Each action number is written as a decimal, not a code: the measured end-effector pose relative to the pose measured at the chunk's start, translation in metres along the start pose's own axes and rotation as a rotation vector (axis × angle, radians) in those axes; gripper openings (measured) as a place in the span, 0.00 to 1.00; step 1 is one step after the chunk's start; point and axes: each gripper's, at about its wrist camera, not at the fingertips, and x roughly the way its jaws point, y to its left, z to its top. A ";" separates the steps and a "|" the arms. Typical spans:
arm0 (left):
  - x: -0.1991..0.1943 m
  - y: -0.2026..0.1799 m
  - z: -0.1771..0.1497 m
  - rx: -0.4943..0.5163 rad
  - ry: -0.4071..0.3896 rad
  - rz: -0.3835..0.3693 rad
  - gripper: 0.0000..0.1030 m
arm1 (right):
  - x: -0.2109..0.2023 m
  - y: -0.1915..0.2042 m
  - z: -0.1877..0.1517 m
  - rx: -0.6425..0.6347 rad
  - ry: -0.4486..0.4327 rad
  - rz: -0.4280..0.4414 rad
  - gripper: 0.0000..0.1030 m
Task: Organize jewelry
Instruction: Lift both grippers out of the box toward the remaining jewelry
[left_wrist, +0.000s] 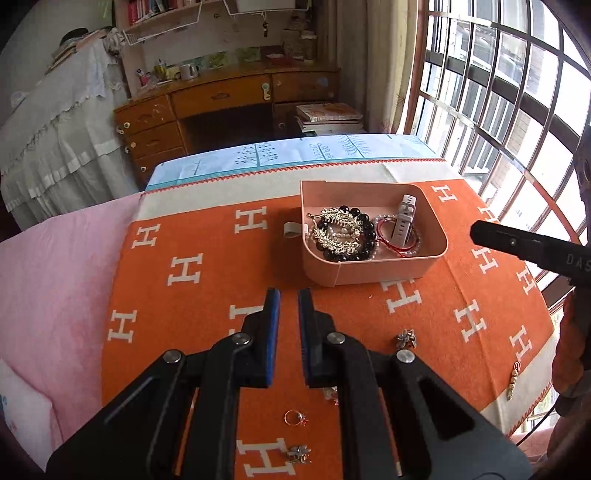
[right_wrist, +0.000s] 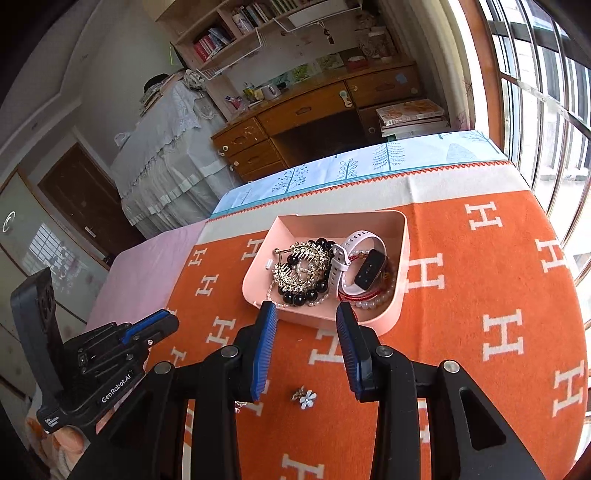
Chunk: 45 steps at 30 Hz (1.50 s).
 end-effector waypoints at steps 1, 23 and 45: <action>-0.005 0.002 -0.004 -0.003 -0.005 0.003 0.07 | -0.008 -0.002 -0.004 0.004 -0.011 0.002 0.33; -0.023 0.024 -0.107 -0.130 0.080 -0.059 0.08 | -0.104 -0.045 -0.129 0.036 -0.005 -0.128 0.34; -0.013 0.006 -0.135 -0.099 0.072 -0.110 0.08 | -0.086 -0.062 -0.196 0.024 0.172 -0.342 0.34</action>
